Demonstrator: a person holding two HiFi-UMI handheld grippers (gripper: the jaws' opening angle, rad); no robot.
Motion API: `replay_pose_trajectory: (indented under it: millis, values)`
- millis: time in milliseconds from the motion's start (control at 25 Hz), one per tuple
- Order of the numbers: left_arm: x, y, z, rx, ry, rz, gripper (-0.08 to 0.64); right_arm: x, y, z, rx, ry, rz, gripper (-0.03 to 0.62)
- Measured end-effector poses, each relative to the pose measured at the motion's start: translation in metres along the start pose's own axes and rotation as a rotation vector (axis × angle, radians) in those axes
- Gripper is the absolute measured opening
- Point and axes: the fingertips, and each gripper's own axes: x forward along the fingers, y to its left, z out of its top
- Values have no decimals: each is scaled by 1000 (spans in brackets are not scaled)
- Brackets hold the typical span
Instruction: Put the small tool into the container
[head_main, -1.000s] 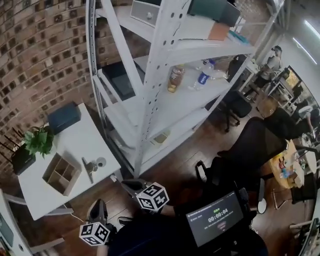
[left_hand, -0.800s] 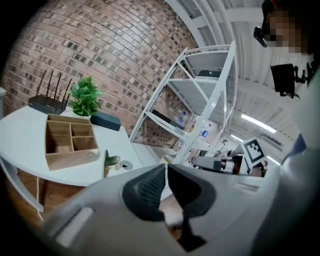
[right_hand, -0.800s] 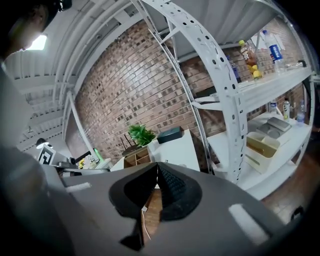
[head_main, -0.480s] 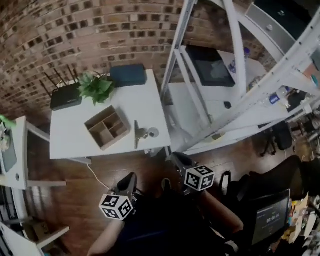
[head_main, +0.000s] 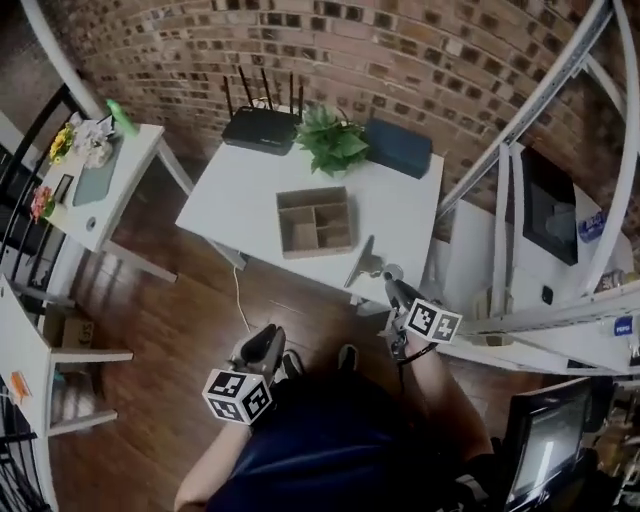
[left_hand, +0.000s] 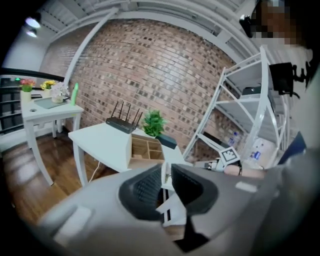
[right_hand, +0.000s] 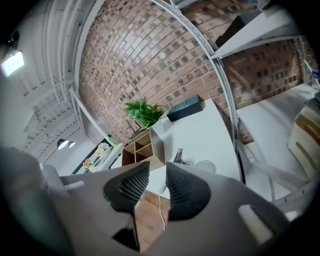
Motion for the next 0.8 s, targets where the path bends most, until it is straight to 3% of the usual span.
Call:
replay_pose_trajectory:
  millis: [200, 360, 520, 800]
  values:
    - [-15, 10, -2, -46, -50, 109, 61, 46, -20, -5, -31, 102, 11, 118]
    - [-21, 13, -7, -73, -61, 173, 61, 82, -42, -19, 50, 195, 11, 144]
    - [-23, 16, -13, -92, -53, 217, 61, 103, -55, -26, 145, 243, 8, 166]
    - [-16, 17, -24, -119, -16, 237, 57, 126, -61, -34, 157, 323, 26, 149]
